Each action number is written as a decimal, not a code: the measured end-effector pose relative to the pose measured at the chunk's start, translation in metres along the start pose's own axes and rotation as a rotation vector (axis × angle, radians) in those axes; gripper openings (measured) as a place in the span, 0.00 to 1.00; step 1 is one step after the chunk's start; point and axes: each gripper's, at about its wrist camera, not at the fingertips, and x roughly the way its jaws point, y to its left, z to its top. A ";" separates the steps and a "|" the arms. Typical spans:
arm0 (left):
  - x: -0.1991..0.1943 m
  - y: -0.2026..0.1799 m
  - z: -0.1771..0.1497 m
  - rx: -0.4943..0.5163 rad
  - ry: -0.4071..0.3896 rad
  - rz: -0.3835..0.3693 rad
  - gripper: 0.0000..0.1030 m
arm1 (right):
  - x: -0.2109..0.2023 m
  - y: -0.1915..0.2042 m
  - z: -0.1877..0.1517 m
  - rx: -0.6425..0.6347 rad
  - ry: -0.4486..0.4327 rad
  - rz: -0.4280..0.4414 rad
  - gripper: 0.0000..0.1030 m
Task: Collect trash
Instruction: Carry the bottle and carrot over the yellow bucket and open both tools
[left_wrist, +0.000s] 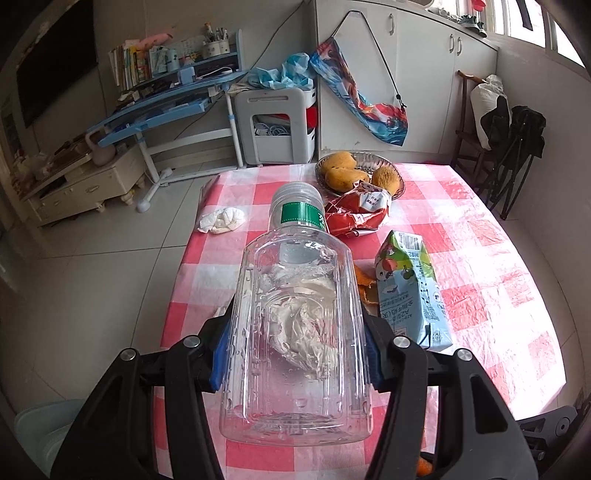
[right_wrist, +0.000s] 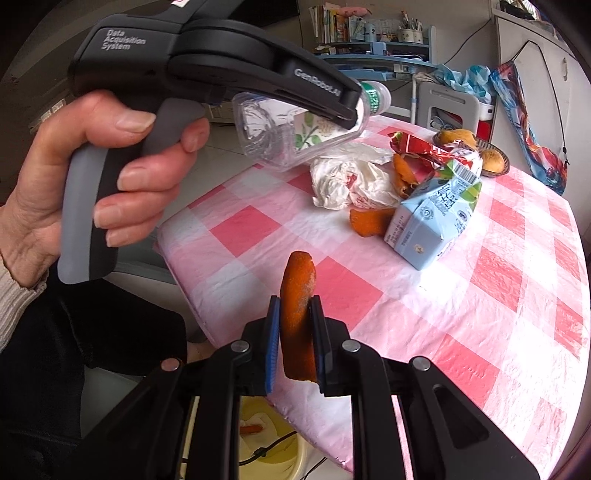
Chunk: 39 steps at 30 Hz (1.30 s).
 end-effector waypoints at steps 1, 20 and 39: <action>0.000 -0.001 0.000 0.001 -0.001 0.000 0.52 | -0.001 0.001 0.000 -0.001 -0.001 0.004 0.16; -0.003 0.023 -0.001 -0.104 0.008 -0.084 0.52 | 0.007 0.051 -0.017 -0.205 0.128 0.230 0.16; -0.067 0.012 -0.106 -0.118 0.059 -0.118 0.52 | -0.012 0.082 -0.045 -0.292 0.236 0.233 0.39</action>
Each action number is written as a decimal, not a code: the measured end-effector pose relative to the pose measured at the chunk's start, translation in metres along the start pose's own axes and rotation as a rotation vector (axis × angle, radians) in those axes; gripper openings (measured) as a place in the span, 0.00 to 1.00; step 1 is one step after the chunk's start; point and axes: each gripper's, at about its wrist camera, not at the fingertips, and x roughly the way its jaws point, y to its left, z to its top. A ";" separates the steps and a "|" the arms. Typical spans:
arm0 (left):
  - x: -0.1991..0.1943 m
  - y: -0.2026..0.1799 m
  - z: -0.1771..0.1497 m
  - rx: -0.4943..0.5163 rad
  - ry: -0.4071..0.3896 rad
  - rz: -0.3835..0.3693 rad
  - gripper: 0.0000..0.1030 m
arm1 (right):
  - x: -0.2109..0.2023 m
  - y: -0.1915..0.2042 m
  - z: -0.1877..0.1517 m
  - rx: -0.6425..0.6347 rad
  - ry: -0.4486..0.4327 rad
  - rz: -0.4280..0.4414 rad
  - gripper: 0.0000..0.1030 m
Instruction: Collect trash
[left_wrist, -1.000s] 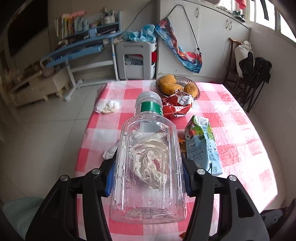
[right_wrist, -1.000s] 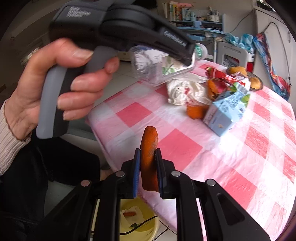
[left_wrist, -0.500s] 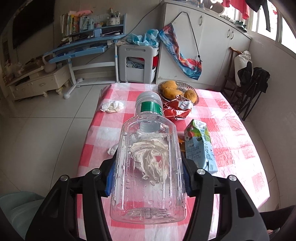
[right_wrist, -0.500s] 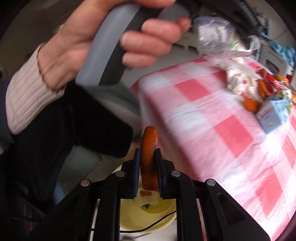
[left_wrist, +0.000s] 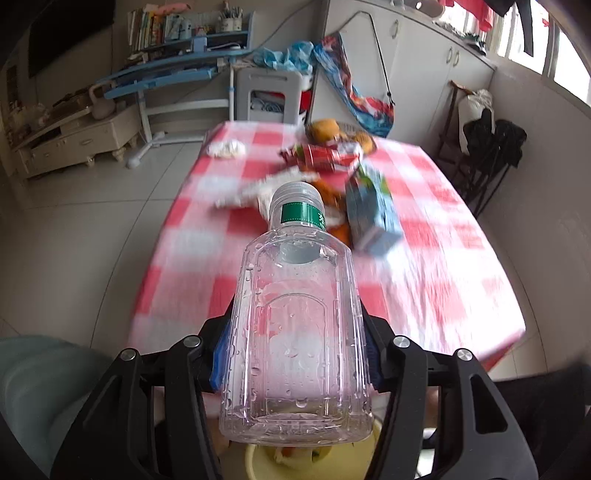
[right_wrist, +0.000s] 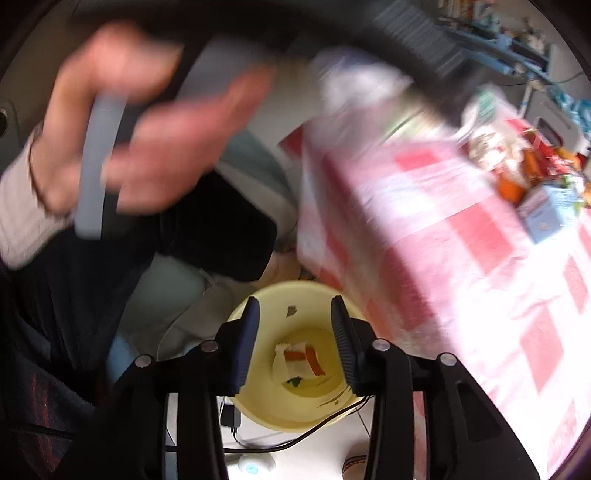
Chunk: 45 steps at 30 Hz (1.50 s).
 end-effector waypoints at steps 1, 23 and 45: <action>-0.002 -0.001 -0.007 0.005 0.006 0.001 0.52 | -0.005 -0.001 -0.002 0.016 -0.016 -0.011 0.40; -0.018 -0.042 -0.145 0.136 0.273 0.020 0.52 | -0.060 -0.023 -0.022 0.217 -0.193 -0.315 0.61; -0.040 -0.012 -0.081 0.031 0.057 0.161 0.82 | -0.058 -0.020 -0.019 0.208 -0.227 -0.381 0.69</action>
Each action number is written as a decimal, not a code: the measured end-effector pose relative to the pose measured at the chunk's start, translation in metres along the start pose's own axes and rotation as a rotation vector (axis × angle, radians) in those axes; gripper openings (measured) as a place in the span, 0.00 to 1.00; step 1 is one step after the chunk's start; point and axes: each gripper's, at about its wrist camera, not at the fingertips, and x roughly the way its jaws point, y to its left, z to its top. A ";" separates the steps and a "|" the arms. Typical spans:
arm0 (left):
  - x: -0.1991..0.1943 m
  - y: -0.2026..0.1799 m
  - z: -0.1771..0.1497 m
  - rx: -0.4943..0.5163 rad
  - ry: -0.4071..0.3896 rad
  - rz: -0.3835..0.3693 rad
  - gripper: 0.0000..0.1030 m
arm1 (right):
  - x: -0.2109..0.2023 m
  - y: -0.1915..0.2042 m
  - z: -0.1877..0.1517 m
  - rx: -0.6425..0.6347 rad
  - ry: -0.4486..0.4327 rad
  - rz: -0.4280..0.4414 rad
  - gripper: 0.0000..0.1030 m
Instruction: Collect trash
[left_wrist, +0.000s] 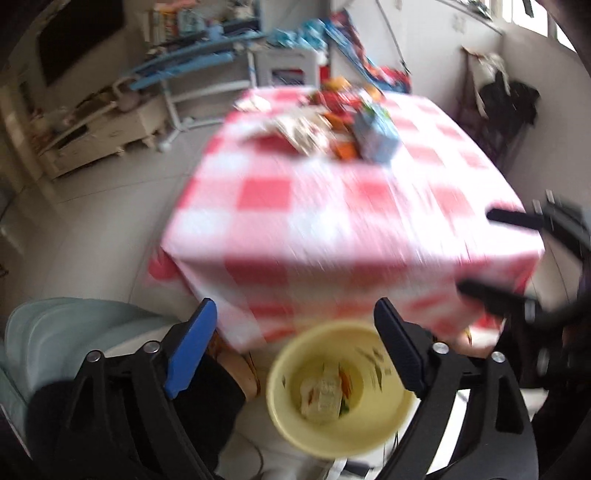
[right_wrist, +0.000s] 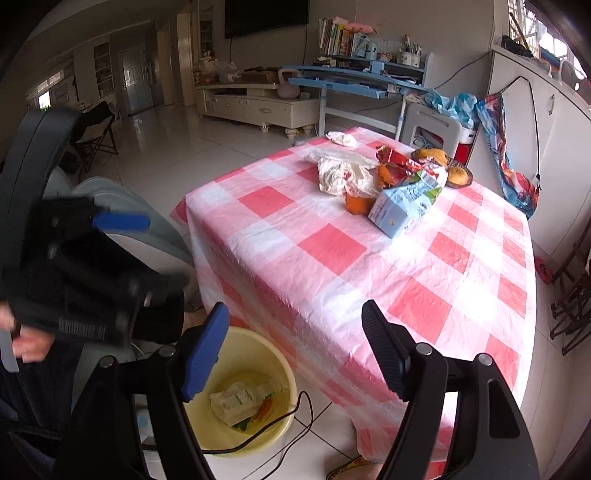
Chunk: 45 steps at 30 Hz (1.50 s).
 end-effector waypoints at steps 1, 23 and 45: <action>0.002 0.002 0.007 -0.002 -0.003 0.005 0.82 | 0.000 0.001 0.001 -0.002 -0.005 0.000 0.70; 0.036 0.021 0.050 -0.114 -0.056 0.049 0.83 | 0.011 0.006 0.011 0.028 -0.049 0.020 0.73; 0.034 0.013 0.046 -0.085 -0.063 0.052 0.83 | 0.013 0.013 0.011 0.014 -0.041 0.030 0.73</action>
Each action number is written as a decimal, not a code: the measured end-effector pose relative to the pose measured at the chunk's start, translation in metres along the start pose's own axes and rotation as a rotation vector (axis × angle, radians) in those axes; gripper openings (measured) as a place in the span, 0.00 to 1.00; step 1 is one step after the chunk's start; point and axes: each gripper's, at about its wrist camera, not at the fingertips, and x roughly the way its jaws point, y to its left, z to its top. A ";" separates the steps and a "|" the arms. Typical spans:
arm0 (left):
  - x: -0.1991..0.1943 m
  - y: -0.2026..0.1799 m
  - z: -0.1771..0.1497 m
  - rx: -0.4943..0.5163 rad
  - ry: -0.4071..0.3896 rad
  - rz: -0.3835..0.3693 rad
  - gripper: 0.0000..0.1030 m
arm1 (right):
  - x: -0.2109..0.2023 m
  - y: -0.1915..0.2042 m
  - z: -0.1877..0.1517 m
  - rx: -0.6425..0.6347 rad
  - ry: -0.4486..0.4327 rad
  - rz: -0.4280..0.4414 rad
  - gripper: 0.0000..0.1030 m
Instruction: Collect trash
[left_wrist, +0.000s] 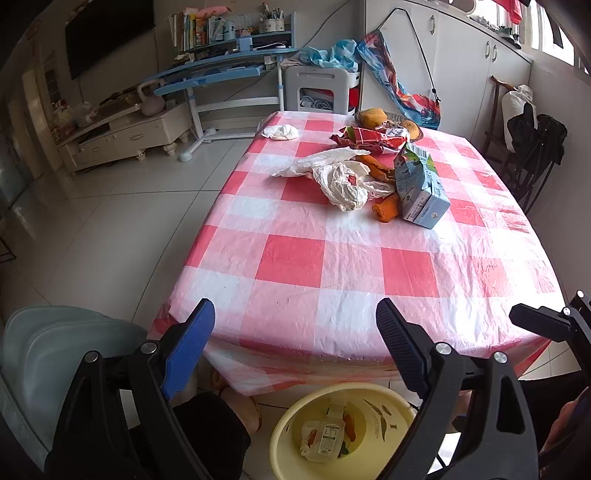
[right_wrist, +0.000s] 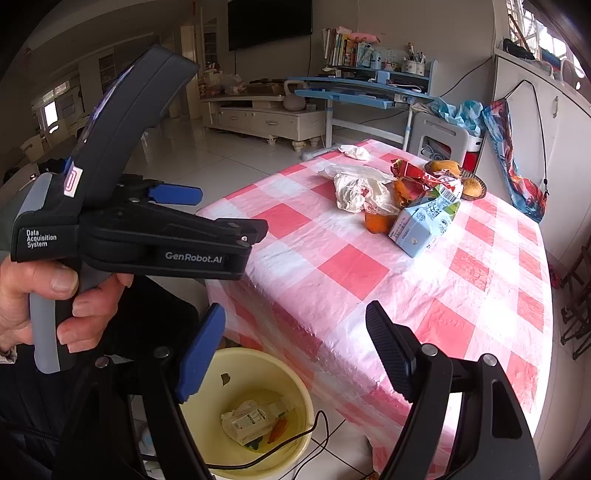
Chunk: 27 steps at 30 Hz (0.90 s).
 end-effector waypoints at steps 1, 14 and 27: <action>0.000 0.000 0.000 0.000 0.001 0.000 0.83 | 0.000 0.001 0.000 -0.001 0.001 0.000 0.73; 0.002 0.000 -0.001 0.007 0.006 -0.004 0.83 | 0.001 0.002 0.000 -0.002 0.000 0.002 0.73; 0.001 0.007 0.000 0.001 -0.007 0.008 0.83 | -0.001 -0.001 0.001 0.022 -0.028 0.010 0.73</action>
